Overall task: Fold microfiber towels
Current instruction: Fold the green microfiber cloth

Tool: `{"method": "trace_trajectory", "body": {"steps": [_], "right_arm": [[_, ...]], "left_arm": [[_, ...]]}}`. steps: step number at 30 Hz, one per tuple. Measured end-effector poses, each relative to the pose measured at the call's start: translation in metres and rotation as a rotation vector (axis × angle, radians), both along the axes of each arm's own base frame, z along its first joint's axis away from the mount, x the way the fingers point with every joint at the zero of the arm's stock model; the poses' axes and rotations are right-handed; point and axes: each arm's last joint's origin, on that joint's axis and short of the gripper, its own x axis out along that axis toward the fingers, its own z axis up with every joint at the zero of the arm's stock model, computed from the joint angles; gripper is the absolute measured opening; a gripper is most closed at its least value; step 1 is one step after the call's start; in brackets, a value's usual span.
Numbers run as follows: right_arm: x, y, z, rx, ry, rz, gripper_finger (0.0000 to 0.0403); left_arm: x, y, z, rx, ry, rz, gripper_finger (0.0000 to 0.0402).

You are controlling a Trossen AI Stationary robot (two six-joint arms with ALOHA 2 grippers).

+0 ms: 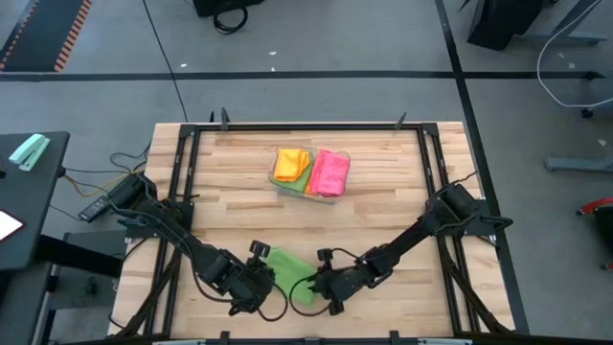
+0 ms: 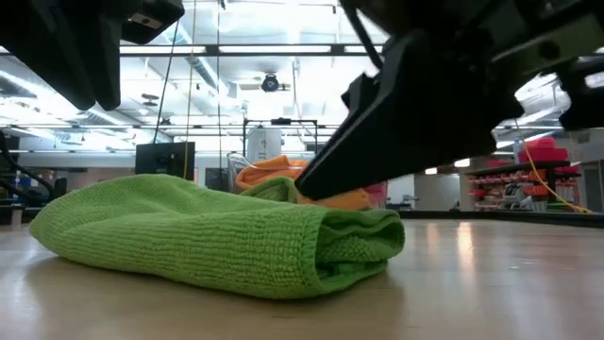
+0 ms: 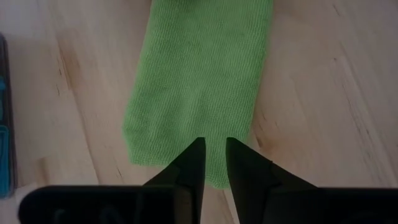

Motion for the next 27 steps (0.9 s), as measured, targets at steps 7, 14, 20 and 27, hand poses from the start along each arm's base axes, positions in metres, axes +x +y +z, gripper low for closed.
{"method": "trace_trajectory", "body": {"steps": [7,14,20,27], "right_arm": [[-0.004,0.01,0.005,-0.132,0.02,0.006,0.0092],[0.003,0.025,0.044,-0.328,0.164,0.018,0.0111],[0.013,0.035,0.049,-0.366,0.206,0.079,0.0159],[0.024,0.062,0.045,-0.49,0.288,0.144,0.0214]], "left_arm": [[0.001,0.003,-0.003,0.005,0.006,0.009,0.0073],[0.006,0.006,-0.002,-0.012,-0.013,0.028,0.0068],[0.011,0.007,-0.001,-0.045,-0.049,0.052,0.0075],[0.013,0.006,0.0,-0.063,-0.07,0.052,0.0066]]}}
